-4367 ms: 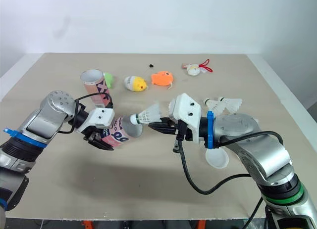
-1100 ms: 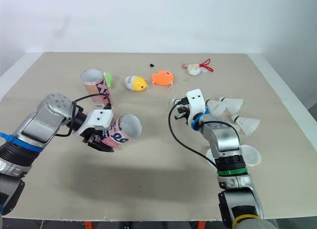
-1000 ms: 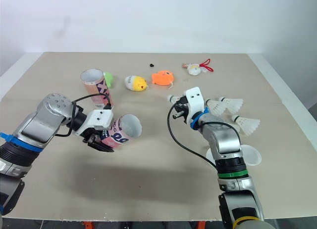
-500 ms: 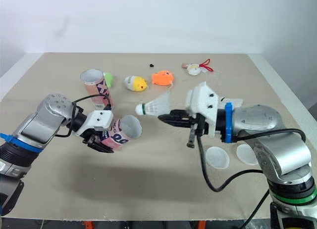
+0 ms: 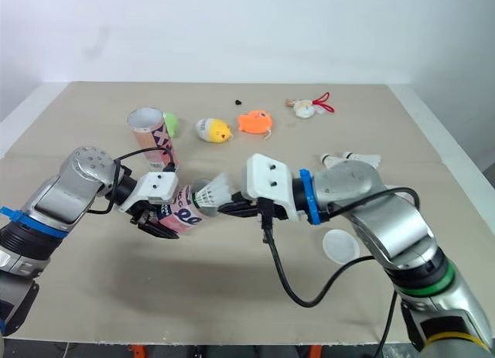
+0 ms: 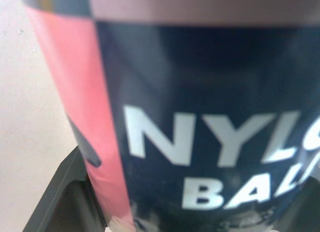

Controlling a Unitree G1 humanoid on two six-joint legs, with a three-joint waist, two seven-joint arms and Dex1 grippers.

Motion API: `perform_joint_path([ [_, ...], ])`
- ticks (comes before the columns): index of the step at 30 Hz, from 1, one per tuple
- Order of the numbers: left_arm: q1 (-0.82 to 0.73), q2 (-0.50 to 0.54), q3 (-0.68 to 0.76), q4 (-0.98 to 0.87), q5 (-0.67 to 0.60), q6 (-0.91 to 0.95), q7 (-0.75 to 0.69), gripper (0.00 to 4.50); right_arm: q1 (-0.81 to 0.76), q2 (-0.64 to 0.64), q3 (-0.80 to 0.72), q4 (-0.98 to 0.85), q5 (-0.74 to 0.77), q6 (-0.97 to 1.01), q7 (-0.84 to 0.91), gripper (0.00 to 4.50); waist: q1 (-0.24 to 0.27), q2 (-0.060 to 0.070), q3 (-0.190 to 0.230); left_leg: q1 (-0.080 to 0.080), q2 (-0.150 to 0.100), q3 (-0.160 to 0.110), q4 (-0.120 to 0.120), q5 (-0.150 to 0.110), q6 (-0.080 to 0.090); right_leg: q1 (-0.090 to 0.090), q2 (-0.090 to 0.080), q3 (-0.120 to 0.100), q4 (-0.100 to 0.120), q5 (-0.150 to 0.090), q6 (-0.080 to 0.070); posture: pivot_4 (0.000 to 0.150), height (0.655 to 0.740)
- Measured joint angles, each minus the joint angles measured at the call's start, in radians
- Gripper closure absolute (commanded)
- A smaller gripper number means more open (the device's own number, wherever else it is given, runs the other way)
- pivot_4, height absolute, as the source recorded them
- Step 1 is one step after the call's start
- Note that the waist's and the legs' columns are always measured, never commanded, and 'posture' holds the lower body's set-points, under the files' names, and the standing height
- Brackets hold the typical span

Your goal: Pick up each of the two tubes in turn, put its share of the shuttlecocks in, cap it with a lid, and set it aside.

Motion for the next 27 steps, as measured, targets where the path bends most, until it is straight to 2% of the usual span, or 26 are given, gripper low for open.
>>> perform_joint_path([
  [4, 0.001, -0.002, 0.001, -0.008, -0.004, 0.013, 0.003, 1.26, 0.009, 0.050, -0.057, 0.007, 0.112, 0.058, -0.006, 0.62, 0.001, 0.000, 0.000, -0.001, 0.000, 0.000, 0.000, 0.000, 0.000, 0.000, -0.001, 0.000, 0.000, 0.000, 0.000, 0.150, 0.7400],
  [7, 0.008, -0.009, 0.004, -0.019, -0.005, 0.016, 0.016, 1.26, 0.090, 0.043, -0.203, -0.011, 0.245, 0.111, -0.030, 0.62, 0.007, 0.000, 0.000, -0.001, -0.001, -0.002, 0.000, 0.000, 0.000, 0.001, -0.002, -0.001, -0.001, 0.000, 0.000, 0.150, 0.7400],
  [11, 0.022, -0.014, 0.011, -0.039, -0.011, 0.032, 0.035, 1.26, 0.339, -0.027, -0.429, -0.066, 0.318, 0.161, -0.125, 0.62, 0.018, -0.001, 0.000, -0.001, -0.003, -0.001, 0.000, 0.000, 0.000, 0.002, -0.003, 0.000, -0.001, -0.001, 0.000, 0.150, 0.7400],
  [18, 0.044, -0.017, 0.010, -0.049, -0.018, 0.023, 0.044, 1.26, 0.758, -0.016, -0.814, -0.136, 0.191, 0.127, -0.352, 0.62, 0.027, 0.002, -0.002, 0.002, -0.002, -0.001, 0.000, -0.001, 0.001, 0.004, -0.001, 0.000, -0.001, -0.002, 0.002, 0.150, 0.7400],
  [21, 0.027, -0.031, -0.001, -0.020, -0.013, 0.006, 0.041, 1.26, 0.898, -0.004, -0.903, -0.152, 0.158, 0.100, -0.363, 0.62, 0.028, 0.004, -0.003, 0.005, -0.003, 0.000, 0.001, -0.001, 0.001, 0.006, -0.001, 0.002, -0.001, -0.003, -0.002, 0.150, 0.7400],
  [25, 0.006, -0.062, -0.021, 0.026, -0.007, -0.018, 0.035, 1.26, 1.013, 0.002, -0.918, -0.139, 0.087, 0.035, -0.357, 0.62, 0.028, 0.005, -0.003, 0.015, -0.004, 0.000, 0.001, -0.001, 0.001, 0.017, -0.001, 0.007, -0.004, -0.003, 0.000, 0.150, 0.7400],
  [27, -0.005, -0.067, -0.029, 0.041, -0.004, -0.030, 0.027, 1.26, 1.016, 0.008, -0.906, -0.105, 0.055, 0.004, -0.365, 0.62, 0.028, 0.005, -0.003, 0.015, -0.004, 0.001, 0.002, -0.001, 0.001, 0.017, -0.001, 0.009, -0.004, -0.003, 0.000, 0.150, 0.7400],
])
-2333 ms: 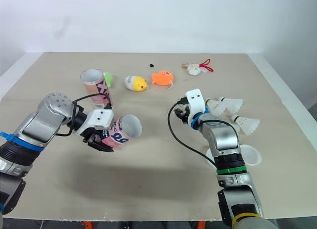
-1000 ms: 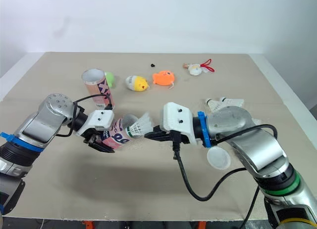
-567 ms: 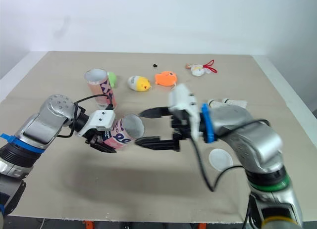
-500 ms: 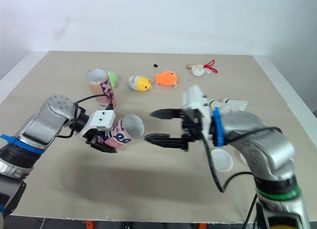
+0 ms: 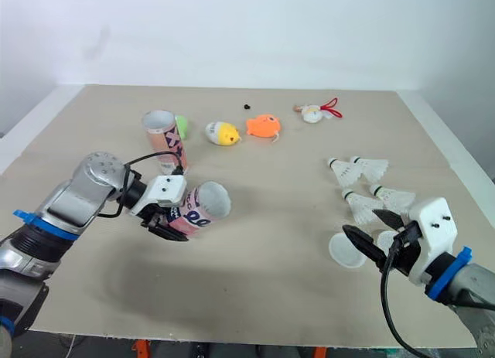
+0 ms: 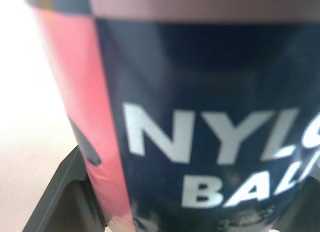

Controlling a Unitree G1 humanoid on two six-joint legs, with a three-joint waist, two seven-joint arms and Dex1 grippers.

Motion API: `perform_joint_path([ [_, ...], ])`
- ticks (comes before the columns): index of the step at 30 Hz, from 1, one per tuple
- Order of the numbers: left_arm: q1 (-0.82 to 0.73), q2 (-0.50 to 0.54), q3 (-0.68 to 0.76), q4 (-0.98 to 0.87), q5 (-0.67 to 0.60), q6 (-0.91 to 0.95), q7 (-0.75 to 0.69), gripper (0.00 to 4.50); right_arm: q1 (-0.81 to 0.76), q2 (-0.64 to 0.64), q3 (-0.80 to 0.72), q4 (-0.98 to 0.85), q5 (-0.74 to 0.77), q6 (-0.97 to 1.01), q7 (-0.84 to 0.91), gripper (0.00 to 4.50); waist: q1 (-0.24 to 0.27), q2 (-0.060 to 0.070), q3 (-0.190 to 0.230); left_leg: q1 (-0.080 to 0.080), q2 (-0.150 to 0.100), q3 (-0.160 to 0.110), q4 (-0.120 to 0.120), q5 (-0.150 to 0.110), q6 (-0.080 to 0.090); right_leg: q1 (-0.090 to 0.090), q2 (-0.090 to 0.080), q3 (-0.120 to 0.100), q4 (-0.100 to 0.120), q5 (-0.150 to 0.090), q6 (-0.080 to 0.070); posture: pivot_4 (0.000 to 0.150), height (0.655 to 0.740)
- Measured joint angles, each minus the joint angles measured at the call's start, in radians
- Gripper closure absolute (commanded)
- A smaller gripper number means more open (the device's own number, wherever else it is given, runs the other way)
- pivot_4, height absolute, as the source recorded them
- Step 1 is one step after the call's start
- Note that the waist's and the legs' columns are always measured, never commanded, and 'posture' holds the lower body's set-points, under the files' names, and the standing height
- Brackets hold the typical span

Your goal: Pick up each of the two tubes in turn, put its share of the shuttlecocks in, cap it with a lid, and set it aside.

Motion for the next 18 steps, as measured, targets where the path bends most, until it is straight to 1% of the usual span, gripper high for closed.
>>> perform_joint_path([
  [4, -0.006, -0.008, -0.003, 0.010, 0.001, -0.011, -0.011, 1.26, -0.033, 0.028, 0.068, 0.122, -0.070, -0.061, -0.028, 0.62, 0.000, 0.001, 0.000, -0.001, -0.001, 0.001, 0.001, 0.000, 0.000, 0.000, -0.002, 0.004, 0.000, -0.001, 0.001, 0.150, 0.7400],
  [10, -0.005, 0.000, -0.002, 0.002, -0.001, -0.012, -0.019, 1.26, -0.115, 0.030, 0.145, 0.268, -0.135, -0.113, -0.045, 0.62, 0.000, 0.001, 0.000, -0.001, -0.003, 0.000, -0.002, 0.000, 0.000, -0.001, 0.000, 0.004, 0.000, -0.003, 0.003, 0.150, 0.7400],
  [13, -0.001, 0.005, -0.002, -0.008, -0.001, -0.007, -0.019, 1.26, -0.150, 0.030, 0.180, 0.330, -0.151, -0.132, -0.043, 0.62, -0.001, 0.001, 0.000, -0.001, -0.003, 0.000, -0.004, 0.000, 0.000, -0.001, 0.001, 0.004, 0.000, -0.003, 0.002, 0.150, 0.7400],
  [18, 0.005, 0.010, 0.000, -0.019, -0.001, -0.004, -0.013, 1.26, -0.204, 0.030, 0.220, 0.384, -0.160, -0.148, -0.040, 0.62, -0.001, 0.002, 0.000, -0.001, -0.003, 0.000, -0.004, 0.000, 0.000, -0.001, 0.001, 0.004, 0.000, -0.003, 0.002, 0.150, 0.7400],
])
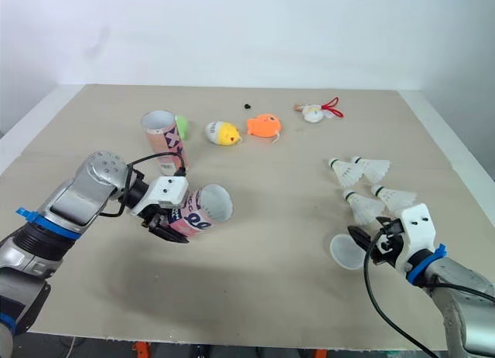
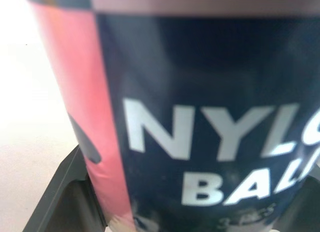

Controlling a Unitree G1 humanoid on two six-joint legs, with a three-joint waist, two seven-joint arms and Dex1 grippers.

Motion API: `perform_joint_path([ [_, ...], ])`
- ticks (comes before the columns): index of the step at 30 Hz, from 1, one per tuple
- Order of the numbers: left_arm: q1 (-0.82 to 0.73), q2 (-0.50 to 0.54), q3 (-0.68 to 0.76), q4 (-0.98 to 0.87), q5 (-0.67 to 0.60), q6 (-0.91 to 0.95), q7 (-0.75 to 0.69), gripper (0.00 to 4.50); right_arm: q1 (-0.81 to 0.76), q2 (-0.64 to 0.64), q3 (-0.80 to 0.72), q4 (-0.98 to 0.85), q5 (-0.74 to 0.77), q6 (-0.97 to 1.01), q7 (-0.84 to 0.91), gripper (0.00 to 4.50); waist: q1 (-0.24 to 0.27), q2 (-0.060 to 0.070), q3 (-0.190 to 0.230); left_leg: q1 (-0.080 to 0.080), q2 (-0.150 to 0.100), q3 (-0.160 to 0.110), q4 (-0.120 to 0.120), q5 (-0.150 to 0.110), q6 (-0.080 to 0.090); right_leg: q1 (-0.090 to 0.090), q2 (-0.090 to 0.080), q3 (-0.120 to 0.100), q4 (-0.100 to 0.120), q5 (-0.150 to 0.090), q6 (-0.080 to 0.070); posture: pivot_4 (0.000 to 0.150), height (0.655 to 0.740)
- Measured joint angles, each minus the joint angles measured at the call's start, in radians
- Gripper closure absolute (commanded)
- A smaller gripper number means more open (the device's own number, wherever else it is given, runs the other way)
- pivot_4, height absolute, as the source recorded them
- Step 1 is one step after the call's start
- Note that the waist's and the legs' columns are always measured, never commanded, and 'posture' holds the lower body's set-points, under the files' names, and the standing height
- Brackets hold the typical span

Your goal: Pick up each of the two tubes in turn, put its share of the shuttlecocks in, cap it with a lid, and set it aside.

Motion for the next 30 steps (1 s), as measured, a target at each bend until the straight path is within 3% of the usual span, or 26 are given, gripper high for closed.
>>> perform_joint_path([
  [10, 0.009, 0.005, 0.006, -0.014, -0.005, 0.017, 0.008, 1.26, -0.121, 0.001, 0.097, 0.115, -0.037, -0.038, -0.003, 0.62, -0.001, 0.000, 0.000, 0.000, 0.000, 0.000, 0.000, 0.000, 0.000, 0.000, 0.000, 0.000, 0.000, 0.000, 0.000, 0.150, 0.7400],
  [13, 0.013, 0.006, 0.010, -0.020, -0.006, 0.021, 0.011, 1.26, -0.159, 0.008, 0.111, 0.152, -0.047, -0.048, -0.005, 1.40, -0.001, 0.000, 0.000, 0.000, 0.000, 0.000, 0.000, 0.000, 0.000, 0.000, 0.000, 0.000, 0.000, 0.000, 0.000, 0.150, 0.7400],
  [19, 0.023, 0.009, 0.017, -0.036, -0.007, 0.028, 0.016, 1.26, -0.180, 0.011, 0.119, 0.177, -0.054, -0.060, 0.009, 4.39, -0.001, 0.000, 0.000, 0.000, 0.000, 0.000, -0.001, -0.001, 0.001, 0.000, 0.000, 0.000, 0.000, -0.001, 0.001, 0.150, 0.7400],
  [25, 0.030, 0.013, 0.018, -0.049, -0.009, 0.041, 0.026, 1.26, -0.160, 0.011, 0.123, 0.136, -0.034, -0.061, 0.042, 4.46, -0.001, 0.000, 0.000, 0.000, 0.000, 0.000, -0.001, -0.001, 0.001, 0.000, 0.000, 0.000, 0.000, -0.001, 0.000, 0.150, 0.7400],
  [30, 0.030, 0.014, 0.019, -0.050, -0.010, 0.041, 0.027, 1.26, -0.130, -0.016, 0.103, -0.027, 0.055, 0.010, 0.083, 4.46, -0.001, 0.000, 0.000, 0.000, 0.000, 0.000, -0.001, -0.001, 0.001, 0.000, 0.000, 0.000, 0.000, -0.001, 0.000, 0.150, 0.7400],
])
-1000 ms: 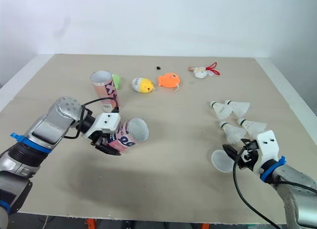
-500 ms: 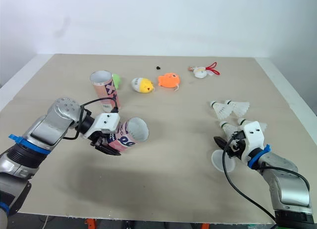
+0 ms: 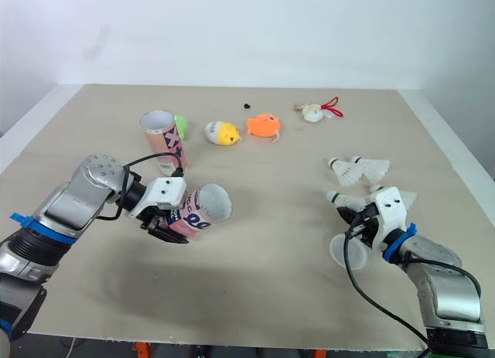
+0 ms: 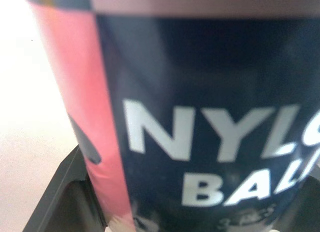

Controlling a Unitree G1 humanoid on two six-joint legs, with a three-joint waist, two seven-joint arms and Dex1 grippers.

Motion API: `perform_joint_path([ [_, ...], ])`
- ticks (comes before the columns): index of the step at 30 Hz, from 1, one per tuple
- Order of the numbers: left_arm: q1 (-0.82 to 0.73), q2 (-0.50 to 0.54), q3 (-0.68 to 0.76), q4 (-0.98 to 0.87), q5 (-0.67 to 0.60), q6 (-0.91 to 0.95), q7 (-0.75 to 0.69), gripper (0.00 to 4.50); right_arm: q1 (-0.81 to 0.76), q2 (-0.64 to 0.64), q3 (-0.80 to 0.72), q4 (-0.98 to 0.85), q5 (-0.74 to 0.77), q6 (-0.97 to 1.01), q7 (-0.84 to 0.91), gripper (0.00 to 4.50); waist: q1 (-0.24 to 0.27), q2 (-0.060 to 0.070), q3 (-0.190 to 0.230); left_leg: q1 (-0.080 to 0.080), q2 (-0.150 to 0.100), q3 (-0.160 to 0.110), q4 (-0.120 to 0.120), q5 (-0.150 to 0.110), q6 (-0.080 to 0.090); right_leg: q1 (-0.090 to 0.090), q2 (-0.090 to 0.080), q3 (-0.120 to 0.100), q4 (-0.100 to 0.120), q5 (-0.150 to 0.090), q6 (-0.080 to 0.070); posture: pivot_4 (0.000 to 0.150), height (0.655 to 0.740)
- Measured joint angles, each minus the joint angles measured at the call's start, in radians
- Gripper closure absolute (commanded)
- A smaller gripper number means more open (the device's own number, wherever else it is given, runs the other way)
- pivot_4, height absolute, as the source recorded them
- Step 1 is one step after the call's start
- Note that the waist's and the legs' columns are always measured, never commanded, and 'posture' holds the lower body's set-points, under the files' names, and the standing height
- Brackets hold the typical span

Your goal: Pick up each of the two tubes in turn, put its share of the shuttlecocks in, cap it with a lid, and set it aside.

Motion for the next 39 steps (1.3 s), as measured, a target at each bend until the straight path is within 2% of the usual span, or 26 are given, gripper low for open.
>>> perform_joint_path([
  [3, 0.000, 0.000, 0.000, 0.000, 0.000, -0.001, 0.000, 1.26, -0.005, -0.026, -0.003, -0.101, 0.062, 0.042, 0.022, 4.46, 0.000, 0.000, 0.000, 0.000, 0.000, 0.000, 0.000, 0.000, 0.000, 0.000, 0.000, 0.000, 0.000, 0.000, 0.000, 0.150, 0.7400],
  [5, -0.001, 0.002, -0.001, 0.002, 0.002, -0.001, -0.002, 1.26, -0.053, -0.038, -0.002, -0.218, 0.157, 0.094, 0.038, 4.46, -0.001, 0.000, 0.000, 0.000, 0.001, 0.000, 0.000, 0.000, 0.000, 0.000, 0.001, 0.000, 0.000, 0.000, 0.000, 0.150, 0.7400],
  [7, -0.003, -0.001, -0.001, 0.007, 0.002, -0.003, -0.002, 1.26, -0.145, -0.086, 0.023, -0.339, 0.239, 0.135, 0.058, 4.46, -0.002, 0.000, 0.001, 0.000, 0.002, -0.001, 0.000, 0.000, 0.000, 0.000, 0.001, -0.001, 0.000, 0.000, -0.001, 0.150, 0.7400],
  [10, -0.008, -0.005, -0.001, 0.012, 0.001, -0.005, -0.006, 1.26, -0.260, -0.134, 0.113, -0.428, 0.284, 0.169, 0.083, 4.46, 0.000, -0.002, 0.001, 0.000, 0.003, -0.001, 0.000, 0.000, 0.000, 0.000, 0.000, -0.001, 0.000, 0.000, -0.001, 0.150, 0.7400],
  [19, -0.011, -0.008, 0.000, 0.012, 0.001, -0.003, -0.015, 1.26, -0.484, -0.209, 0.365, -0.428, 0.231, 0.204, 0.174, 4.46, 0.000, -0.002, 0.001, -0.003, 0.003, -0.001, 0.000, -0.001, 0.000, -0.002, -0.002, -0.002, -0.001, -0.002, -0.001, 0.150, 0.7400],
  [29, -0.007, -0.007, 0.004, 0.005, 0.001, 0.007, -0.009, 1.26, -0.656, -0.106, 0.593, -0.306, 0.106, 0.204, 0.241, 4.46, 0.001, -0.002, 0.001, -0.003, 0.003, -0.001, 0.000, -0.001, 0.000, -0.002, -0.001, -0.002, -0.001, -0.002, -0.001, 0.150, 0.7400],
  [32, -0.006, -0.008, 0.004, 0.001, 0.001, 0.009, -0.006, 1.26, -0.709, -0.046, 0.634, -0.238, 0.078, 0.205, 0.256, 3.47, 0.000, -0.002, 0.001, -0.003, 0.003, -0.001, 0.000, -0.001, 0.000, -0.003, -0.001, -0.002, 0.000, -0.002, -0.001, 0.150, 0.7400],
  [37, -0.006, -0.009, 0.000, -0.009, 0.001, 0.007, -0.004, 1.26, -0.741, -0.013, 0.627, -0.197, 0.068, 0.222, 0.270, 0.89, 0.003, -0.002, 0.001, -0.004, 0.002, -0.001, 0.000, -0.001, 0.000, -0.003, -0.002, -0.003, 0.000, -0.002, -0.001, 0.150, 0.7400],
  [39, -0.004, -0.007, 0.001, -0.006, -0.001, 0.007, -0.005, 1.26, -0.742, -0.006, 0.598, -0.195, 0.078, 0.234, 0.272, 0.24, 0.003, -0.002, 0.001, -0.005, 0.002, -0.001, 0.000, -0.001, 0.000, -0.003, -0.002, -0.003, 0.000, -0.002, -0.001, 0.150, 0.7400],
])
